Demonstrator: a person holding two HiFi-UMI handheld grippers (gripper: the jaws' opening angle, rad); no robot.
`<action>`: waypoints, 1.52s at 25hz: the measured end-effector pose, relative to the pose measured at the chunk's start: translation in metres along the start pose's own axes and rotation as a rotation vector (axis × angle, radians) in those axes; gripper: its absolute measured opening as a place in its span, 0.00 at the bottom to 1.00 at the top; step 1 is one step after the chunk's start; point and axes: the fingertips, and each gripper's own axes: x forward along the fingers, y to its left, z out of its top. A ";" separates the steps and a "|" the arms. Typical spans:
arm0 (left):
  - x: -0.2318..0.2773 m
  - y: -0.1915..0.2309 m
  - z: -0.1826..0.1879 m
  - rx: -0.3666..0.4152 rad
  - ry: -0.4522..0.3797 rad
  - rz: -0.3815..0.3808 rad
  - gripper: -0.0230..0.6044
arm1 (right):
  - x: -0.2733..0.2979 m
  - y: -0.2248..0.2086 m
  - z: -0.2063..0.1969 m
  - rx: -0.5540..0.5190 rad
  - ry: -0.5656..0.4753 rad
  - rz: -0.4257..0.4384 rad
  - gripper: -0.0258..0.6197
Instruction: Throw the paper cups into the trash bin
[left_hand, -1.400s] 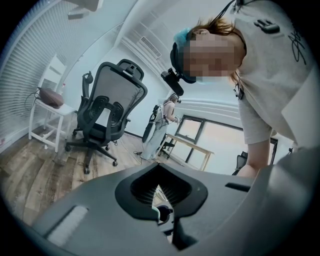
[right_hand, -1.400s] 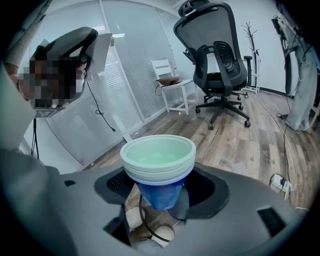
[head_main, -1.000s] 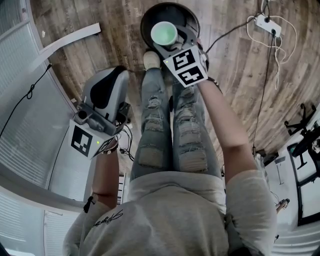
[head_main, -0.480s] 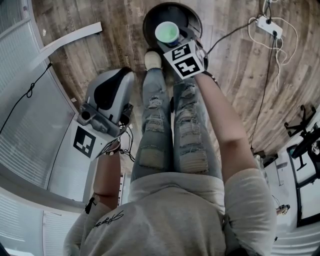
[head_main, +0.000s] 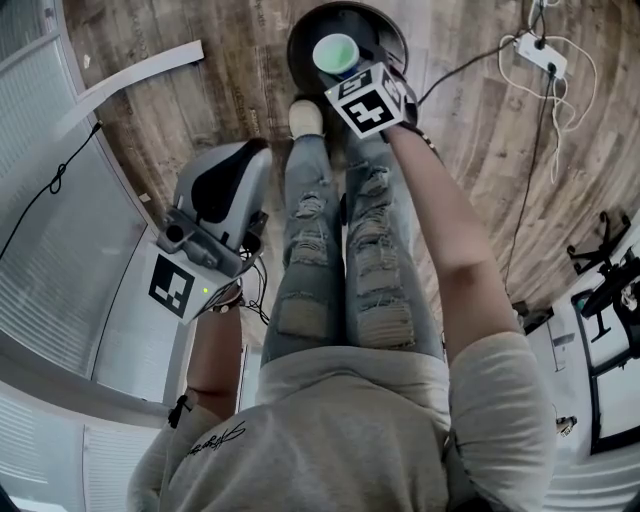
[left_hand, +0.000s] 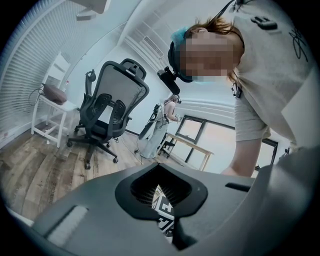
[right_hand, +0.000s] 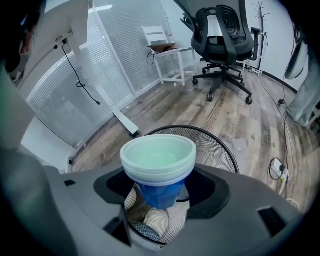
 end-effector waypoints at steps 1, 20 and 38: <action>0.000 0.000 -0.001 -0.001 0.001 0.000 0.04 | 0.001 -0.002 0.001 0.002 0.002 -0.006 0.51; -0.005 -0.006 0.002 -0.026 -0.012 -0.009 0.04 | -0.001 -0.012 -0.003 0.001 0.017 -0.065 0.51; -0.005 -0.024 0.038 0.030 -0.055 0.001 0.04 | -0.075 0.004 0.056 -0.024 -0.141 -0.106 0.51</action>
